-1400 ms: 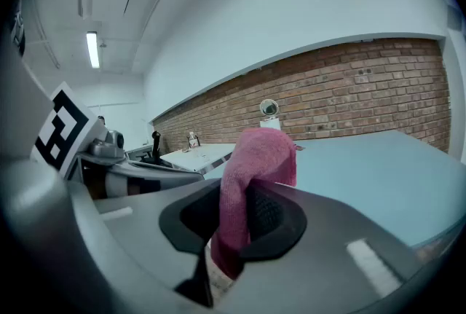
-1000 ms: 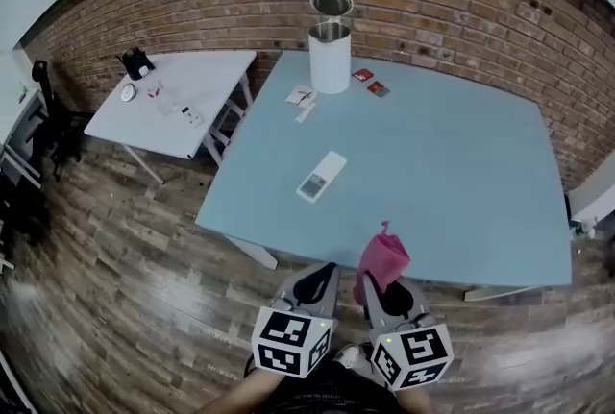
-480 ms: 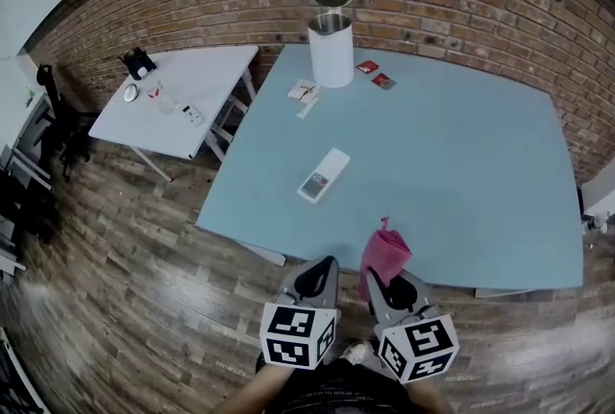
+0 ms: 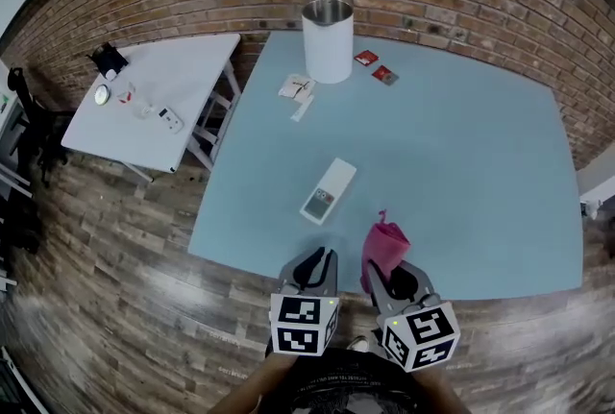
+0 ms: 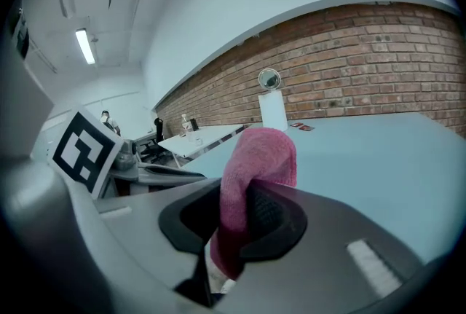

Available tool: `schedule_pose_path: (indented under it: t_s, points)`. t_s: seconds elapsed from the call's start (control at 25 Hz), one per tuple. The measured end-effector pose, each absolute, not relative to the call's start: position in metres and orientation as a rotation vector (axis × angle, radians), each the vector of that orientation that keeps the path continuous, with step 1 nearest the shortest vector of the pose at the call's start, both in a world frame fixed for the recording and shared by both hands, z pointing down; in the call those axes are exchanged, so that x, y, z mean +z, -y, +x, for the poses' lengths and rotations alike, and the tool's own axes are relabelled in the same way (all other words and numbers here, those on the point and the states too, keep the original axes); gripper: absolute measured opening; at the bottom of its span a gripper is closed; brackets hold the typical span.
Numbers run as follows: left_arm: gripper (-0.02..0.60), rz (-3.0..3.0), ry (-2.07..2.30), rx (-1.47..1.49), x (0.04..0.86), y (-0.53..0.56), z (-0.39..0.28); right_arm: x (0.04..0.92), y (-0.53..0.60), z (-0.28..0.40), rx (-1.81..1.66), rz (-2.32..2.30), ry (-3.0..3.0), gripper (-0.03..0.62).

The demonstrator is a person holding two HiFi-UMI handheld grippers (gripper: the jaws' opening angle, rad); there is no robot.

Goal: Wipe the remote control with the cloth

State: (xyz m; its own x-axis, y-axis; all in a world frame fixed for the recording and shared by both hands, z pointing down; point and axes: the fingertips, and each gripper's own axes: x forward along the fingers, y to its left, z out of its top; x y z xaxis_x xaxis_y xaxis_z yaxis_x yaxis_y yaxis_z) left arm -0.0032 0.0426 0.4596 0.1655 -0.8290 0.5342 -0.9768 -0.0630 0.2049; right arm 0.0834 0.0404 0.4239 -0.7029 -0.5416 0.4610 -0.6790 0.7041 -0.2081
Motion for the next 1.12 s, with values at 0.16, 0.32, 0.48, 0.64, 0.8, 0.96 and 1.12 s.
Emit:
schedule_pose_path:
  t_s: [0.16,0.32,0.48,0.64,0.8,0.96,1.12]
  points:
    - [0.109,1.953,1.635,0.495,0.484,-0.020,-0.024,0.431,-0.020,0.063,0.519,0.974,2.486,0.061]
    - [0.147,2.008,1.587,0.587,0.500,-0.001,-0.040,0.435,-0.003,0.043,0.514,1.011,2.438,0.061]
    - [0.178,2.044,1.574,0.658,0.509,0.017,-0.058,0.440,0.010,0.027,0.516,1.044,2.392,0.064]
    - [0.228,2.080,1.489,0.731,0.520,0.028,-0.061,0.443,0.019,0.018,0.523,1.064,2.355,0.064]
    - [0.311,2.082,1.403,0.771,0.533,0.029,-0.056,0.439,0.033,0.010,0.519,1.058,2.349,0.066]
    - [0.313,2.073,1.388,0.833,0.543,0.031,-0.056,0.437,0.045,-0.003,0.518,0.922,2.372,0.066]
    - [0.311,2.048,1.353,0.883,0.556,0.035,-0.054,0.446,0.047,-0.025,0.503,0.615,2.394,0.067]
